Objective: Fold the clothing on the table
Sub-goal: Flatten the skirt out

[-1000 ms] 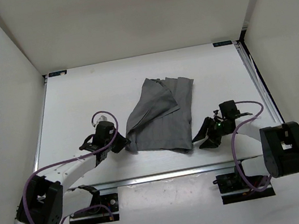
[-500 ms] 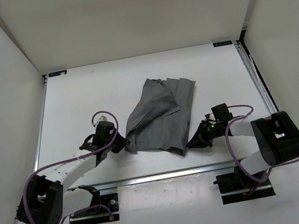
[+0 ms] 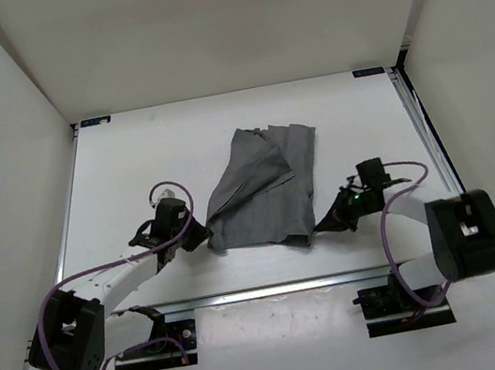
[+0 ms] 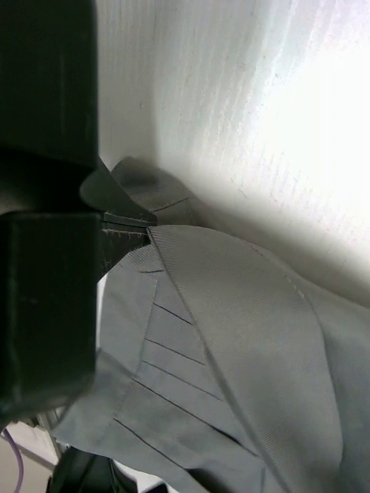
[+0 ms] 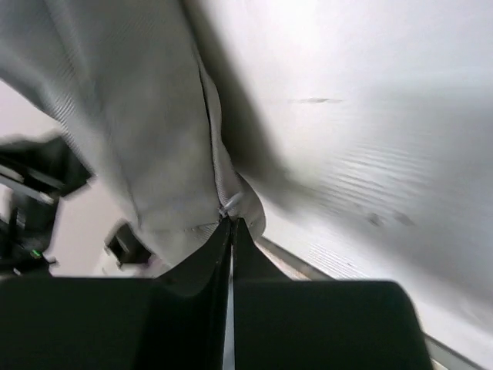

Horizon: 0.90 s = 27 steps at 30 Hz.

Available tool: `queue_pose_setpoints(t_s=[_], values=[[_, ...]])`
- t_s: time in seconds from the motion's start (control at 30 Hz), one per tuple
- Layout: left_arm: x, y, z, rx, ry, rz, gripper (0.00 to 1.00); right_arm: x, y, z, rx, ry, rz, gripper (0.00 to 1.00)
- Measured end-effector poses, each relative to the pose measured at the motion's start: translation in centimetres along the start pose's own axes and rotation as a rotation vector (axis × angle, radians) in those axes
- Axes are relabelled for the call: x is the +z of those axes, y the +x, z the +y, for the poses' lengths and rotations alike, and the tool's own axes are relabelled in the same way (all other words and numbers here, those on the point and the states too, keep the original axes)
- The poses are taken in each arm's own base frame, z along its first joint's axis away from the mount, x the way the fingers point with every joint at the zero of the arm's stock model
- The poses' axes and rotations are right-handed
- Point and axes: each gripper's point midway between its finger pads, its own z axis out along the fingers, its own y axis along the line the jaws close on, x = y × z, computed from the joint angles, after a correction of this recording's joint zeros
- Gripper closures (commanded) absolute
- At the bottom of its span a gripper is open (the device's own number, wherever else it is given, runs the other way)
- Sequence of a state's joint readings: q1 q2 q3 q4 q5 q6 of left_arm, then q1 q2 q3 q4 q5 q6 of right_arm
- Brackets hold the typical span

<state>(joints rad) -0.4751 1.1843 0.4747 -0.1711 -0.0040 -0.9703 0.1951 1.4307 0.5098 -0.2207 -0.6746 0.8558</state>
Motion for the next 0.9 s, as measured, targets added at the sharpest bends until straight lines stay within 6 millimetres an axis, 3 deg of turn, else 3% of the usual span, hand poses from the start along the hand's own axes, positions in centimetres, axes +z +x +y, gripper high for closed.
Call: queue_pose_setpoints(t_s=[0.1,0.23,0.33,0.43,0.53,0.67,0.73,0.8,0.9], values=[[-0.3,-0.9,-1.1,0.009,0.023,-0.010,1.00,-3.3,-2.9,0.5,0.008,-0.024,-0.152,1.00],[-1.2,-3.2,-4.4,0.032,0.099,-0.052,1.00,-6.8,-5.7,0.4,-0.002,-0.019,-0.303,1.00],[-1.7,-4.2,-6.0,0.041,0.143,-0.070,1.00,-7.5,-6.1,-0.5,0.003,0.014,-0.327,1.00],[-1.7,-4.4,-5.7,0.031,0.141,-0.062,1.00,-7.9,-5.8,-1.3,0.006,0.058,-0.318,1.00],[-1.8,-4.5,-5.7,0.023,0.149,-0.044,1.00,-9.5,-6.7,-0.7,-0.009,0.072,-0.347,1.00],[-2.3,-5.6,-8.0,0.021,0.219,-0.020,1.00,-12.9,-9.7,3.1,-0.112,0.059,-0.432,1.00],[-2.2,-7.0,-9.8,0.032,0.244,-0.004,1.00,-14.5,-11.3,5.5,-0.169,0.052,-0.466,1.00],[-1.5,-9.5,-12.8,0.057,0.281,0.014,1.00,-16.3,-13.7,8.5,-0.239,0.050,-0.510,1.00],[0.1,-15.1,-18.6,0.126,0.346,0.004,1.00,-18.6,-17.3,12.9,-0.343,0.034,-0.585,1.00]])
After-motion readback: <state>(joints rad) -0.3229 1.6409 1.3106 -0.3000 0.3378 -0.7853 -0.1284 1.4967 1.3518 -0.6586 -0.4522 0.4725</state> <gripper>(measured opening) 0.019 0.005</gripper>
